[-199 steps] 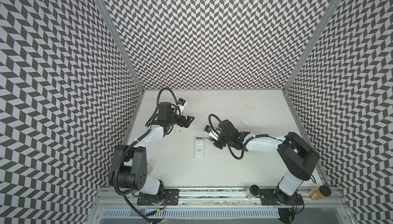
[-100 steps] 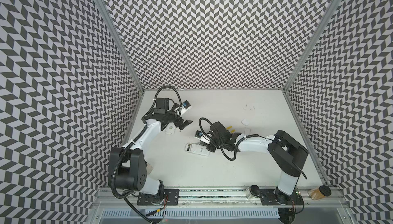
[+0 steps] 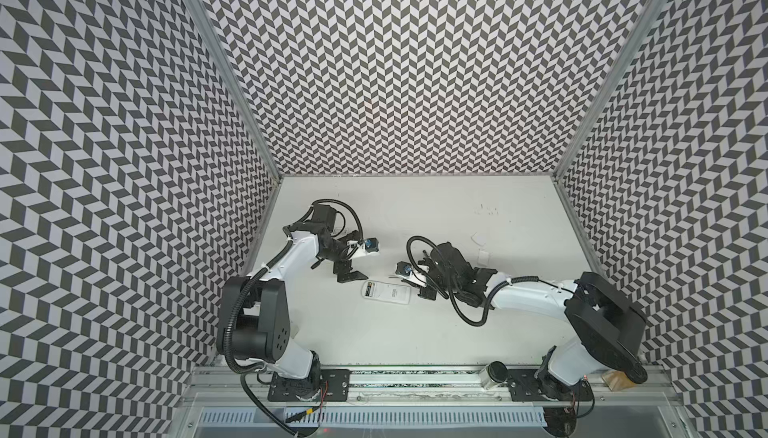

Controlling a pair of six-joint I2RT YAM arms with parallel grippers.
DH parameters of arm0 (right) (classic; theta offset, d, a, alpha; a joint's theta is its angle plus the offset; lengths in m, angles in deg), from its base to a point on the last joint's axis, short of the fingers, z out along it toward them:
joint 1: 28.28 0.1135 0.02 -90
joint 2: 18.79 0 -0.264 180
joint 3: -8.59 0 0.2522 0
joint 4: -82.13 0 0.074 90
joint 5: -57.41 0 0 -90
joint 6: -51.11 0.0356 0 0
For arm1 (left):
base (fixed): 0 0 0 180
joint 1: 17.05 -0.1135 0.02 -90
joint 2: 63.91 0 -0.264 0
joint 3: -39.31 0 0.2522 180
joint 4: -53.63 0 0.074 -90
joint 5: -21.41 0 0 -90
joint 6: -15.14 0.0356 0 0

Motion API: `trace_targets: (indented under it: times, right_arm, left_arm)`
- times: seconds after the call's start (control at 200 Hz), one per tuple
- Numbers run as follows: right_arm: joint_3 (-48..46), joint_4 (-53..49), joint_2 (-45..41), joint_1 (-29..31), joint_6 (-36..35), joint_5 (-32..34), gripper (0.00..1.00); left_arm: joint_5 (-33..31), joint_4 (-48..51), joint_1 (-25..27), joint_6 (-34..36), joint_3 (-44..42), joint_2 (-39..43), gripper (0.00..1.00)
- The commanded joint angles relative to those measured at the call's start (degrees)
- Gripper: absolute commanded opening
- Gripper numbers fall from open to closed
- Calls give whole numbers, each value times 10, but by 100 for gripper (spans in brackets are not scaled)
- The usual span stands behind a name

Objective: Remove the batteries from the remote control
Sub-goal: 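Move the left gripper back to the remote while the right brings the screwdriver, then insert the screwdriver tip beside the remaining battery with the right gripper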

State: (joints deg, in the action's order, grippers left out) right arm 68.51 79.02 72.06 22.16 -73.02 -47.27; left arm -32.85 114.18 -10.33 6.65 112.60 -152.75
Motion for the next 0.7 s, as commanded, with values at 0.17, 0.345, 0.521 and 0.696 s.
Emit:
trace_targets:
  times: [0.17, 0.345, 0.521, 0.696]
  right_arm:
    - [-35, 113, -14, 5, -85, -102, 0]
    - [-40, 146, 4, 21, -143, -112, 0]
    - [-31, 153, 28, 36, -230, -77, 0]
    - [-18, 159, 54, 43, -297, -47, 0]
  left_arm:
    - [-1, 33, 1, 55, -33, -28, 97]
    - [-28, 39, 2, 60, -33, -54, 95]
    - [-46, 44, 5, 71, -33, -79, 91]
    - [-52, 23, 7, 85, -47, -92, 88]
